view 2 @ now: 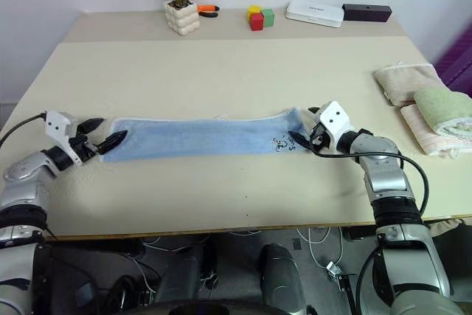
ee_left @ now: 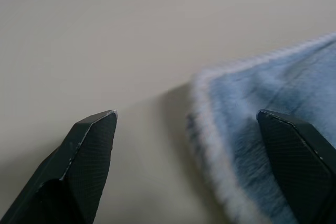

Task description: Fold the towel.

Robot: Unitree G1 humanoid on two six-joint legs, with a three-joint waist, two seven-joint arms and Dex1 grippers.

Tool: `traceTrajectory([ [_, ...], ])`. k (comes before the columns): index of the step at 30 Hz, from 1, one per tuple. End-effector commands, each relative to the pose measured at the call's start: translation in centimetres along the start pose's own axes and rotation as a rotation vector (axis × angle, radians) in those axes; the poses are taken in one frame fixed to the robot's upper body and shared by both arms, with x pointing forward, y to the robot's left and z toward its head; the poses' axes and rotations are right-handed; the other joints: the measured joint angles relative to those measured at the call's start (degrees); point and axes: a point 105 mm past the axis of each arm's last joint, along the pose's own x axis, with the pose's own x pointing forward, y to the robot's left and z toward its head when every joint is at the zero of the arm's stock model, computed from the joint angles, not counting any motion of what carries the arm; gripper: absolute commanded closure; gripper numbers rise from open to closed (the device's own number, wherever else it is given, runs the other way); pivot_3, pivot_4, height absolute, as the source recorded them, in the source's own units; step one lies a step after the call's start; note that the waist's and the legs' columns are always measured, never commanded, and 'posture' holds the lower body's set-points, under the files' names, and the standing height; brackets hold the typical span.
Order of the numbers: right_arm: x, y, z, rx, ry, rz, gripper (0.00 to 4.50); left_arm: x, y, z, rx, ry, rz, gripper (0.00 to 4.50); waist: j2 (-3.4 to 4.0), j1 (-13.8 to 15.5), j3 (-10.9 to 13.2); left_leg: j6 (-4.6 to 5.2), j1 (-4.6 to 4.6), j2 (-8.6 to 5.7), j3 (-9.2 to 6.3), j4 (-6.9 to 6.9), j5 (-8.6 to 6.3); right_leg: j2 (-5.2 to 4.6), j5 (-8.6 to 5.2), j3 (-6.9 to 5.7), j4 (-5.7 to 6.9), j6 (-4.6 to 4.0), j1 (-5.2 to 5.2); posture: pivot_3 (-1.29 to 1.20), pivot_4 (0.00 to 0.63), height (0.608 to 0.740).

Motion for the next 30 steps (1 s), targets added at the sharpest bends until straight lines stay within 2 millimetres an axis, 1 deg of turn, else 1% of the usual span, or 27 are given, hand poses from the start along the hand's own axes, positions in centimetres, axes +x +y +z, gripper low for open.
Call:
traceTrajectory([
  [1,-1.2,-2.7,1.4,-0.049,-0.031,-0.090,0.04,-1.4,2.5,2.5,-0.020,-0.061,0.085,0.01,0.00,0.03,0.00,0.00,0.00,0.00,0.00,-0.01,0.00,0.00,0.00,0.00,-0.01,0.00,0.00,0.00,0.150,0.740],
  [4,-1.5,-3.2,1.6,-0.058,-0.031,-0.110,0.04,-1.9,3.3,3.2,-0.034,-0.079,0.117,0.01,0.00,0.17,0.00,0.00,0.00,0.00,0.00,0.00,0.00,0.00,0.00,0.00,-0.01,0.00,0.00,0.00,0.150,0.740],
  [6,-1.7,-3.5,2.6,-0.055,-0.062,-0.121,0.04,-2.1,3.8,4.1,-0.025,-0.109,0.148,0.01,0.00,0.08,0.00,0.00,0.00,0.00,-0.01,0.00,0.00,0.00,0.00,0.00,0.00,0.00,0.01,0.00,0.150,0.740],
  [8,-1.8,-3.8,3.8,-0.029,-0.109,-0.133,0.04,-2.0,3.5,5.1,-0.045,-0.148,0.127,0.01,0.00,0.02,0.00,0.00,0.00,0.00,-0.01,0.00,0.00,0.00,0.00,0.00,0.00,0.00,0.01,0.00,0.150,0.740],
  [9,-1.7,-3.9,4.8,-0.013,-0.145,-0.138,0.04,-1.7,3.2,5.7,-0.050,-0.168,0.111,0.01,0.00,0.03,0.00,-0.01,0.00,0.00,-0.01,-0.01,0.01,0.00,0.00,0.00,0.00,0.00,0.00,0.00,0.150,0.740],
  [10,-1.6,-3.8,6.1,0.024,-0.199,-0.136,0.01,-1.3,2.7,6.6,-0.063,-0.203,0.094,0.25,0.00,0.04,0.00,-0.08,0.00,0.00,-0.01,-0.01,0.05,0.00,0.00,0.00,0.01,0.00,0.00,0.00,0.150,0.740],
  [12,-0.9,-3.6,8.9,0.145,-0.307,-0.150,0.57,-0.2,1.1,8.6,-0.093,-0.273,0.042,0.85,0.00,0.01,0.00,-0.14,-0.01,0.00,-0.01,0.00,0.09,0.00,0.00,0.00,0.01,0.00,0.01,0.00,0.150,0.740],
  [13,-0.4,-2.6,10.0,0.165,-0.344,-0.126,0.85,0.4,0.3,9.6,-0.110,-0.307,0.026,1.26,0.00,0.02,0.00,-0.14,0.00,0.01,-0.03,0.02,0.09,0.00,0.00,0.01,0.04,0.00,0.01,0.00,0.150,0.740],
  [14,0.0,-1.7,10.8,0.172,-0.366,-0.108,1.40,1.0,-0.6,10.4,-0.119,-0.332,0.011,1.79,0.00,0.12,0.00,-0.14,0.00,0.01,-0.04,0.01,0.09,0.00,0.00,0.01,0.05,0.00,0.01,0.00,0.150,0.740],
  [16,1.1,0.1,11.5,0.210,-0.389,-0.098,2.34,2.2,-2.2,11.6,-0.139,-0.371,0.004,2.78,-0.05,0.21,-0.03,-0.16,-0.01,0.01,-0.08,0.02,0.10,0.00,0.00,0.00,0.09,0.00,0.02,0.00,0.150,0.740],
  [18,2.3,1.9,11.3,0.245,-0.379,-0.101,3.39,3.3,-4.2,12.2,-0.174,-0.406,-0.024,3.77,-0.12,0.19,-0.07,-0.18,-0.01,0.00,-0.08,0.02,0.11,0.00,0.00,0.00,0.06,0.00,0.03,0.00,0.150,0.740],
  [19,3.0,2.5,10.7,0.258,-0.350,-0.127,3.87,3.9,-5.2,12.1,-0.197,-0.408,-0.036,4.25,-0.12,0.19,-0.07,-0.22,-0.02,-0.01,-0.07,0.04,0.13,0.00,0.01,0.00,0.06,0.01,0.04,0.00,0.150,0.740],
  [20,3.6,2.9,10.2,0.281,-0.332,-0.153,4.43,4.5,-6.2,11.7,-0.211,-0.398,-0.054,4.50,-0.12,0.24,-0.07,-0.24,-0.03,-0.01,-0.06,0.04,0.14,0.00,0.01,0.00,0.04,0.01,0.04,0.00,0.150,0.740],
  [22,4.6,3.7,9.3,0.377,-0.314,-0.188,4.48,5.5,-7.8,10.3,-0.218,-0.359,-0.071,4.50,-0.12,0.18,-0.07,-0.26,-0.02,-0.02,-0.07,0.05,0.16,0.00,0.01,0.00,0.05,0.01,0.06,0.00,0.150,0.740],
  [25,6.1,5.0,6.6,0.395,-0.196,-0.238,4.48,6.6,-8.9,8.0,-0.292,-0.307,-0.043,4.50,-0.11,0.00,-0.07,-0.28,0.00,-0.02,-0.05,0.05,0.17,0.00,0.01,0.01,0.07,0.01,0.05,0.00,0.150,0.740],
  [26,6.3,5.1,5.4,0.436,-0.161,-0.263,4.48,7.0,-9.1,6.4,-0.315,-0.266,-0.022,4.50,-0.11,-0.03,-0.08,-0.28,-0.01,-0.02,-0.07,0.05,0.17,0.01,0.01,0.00,0.07,0.00,0.04,0.00,0.150,0.740],
  [28,6.5,5.2,3.8,0.483,-0.114,-0.301,4.48,7.5,-9.4,4.1,-0.329,-0.200,0.008,4.50,-0.11,0.01,-0.08,-0.28,0.01,-0.02,-0.06,0.03,0.17,0.01,0.01,0.00,0.06,0.00,0.04,0.00,0.150,0.740],
  [29,6.5,5.1,3.0,0.474,-0.086,-0.319,4.48,7.6,-9.6,3.2,-0.312,-0.175,0.012,4.50,-0.11,0.02,-0.08,-0.28,0.00,-0.03,-0.07,0.02,0.17,0.01,0.01,0.00,0.06,0.00,0.04,0.00,0.150,0.740],
  [30,6.4,4.8,2.4,0.456,-0.060,-0.342,4.48,7.6,-9.7,2.8,-0.308,-0.172,0.010,4.50,-0.11,0.04,-0.08,-0.27,0.00,-0.03,-0.06,0.03,0.16,0.01,0.01,0.00,0.06,0.00,0.04,0.00,0.150,0.740],
])
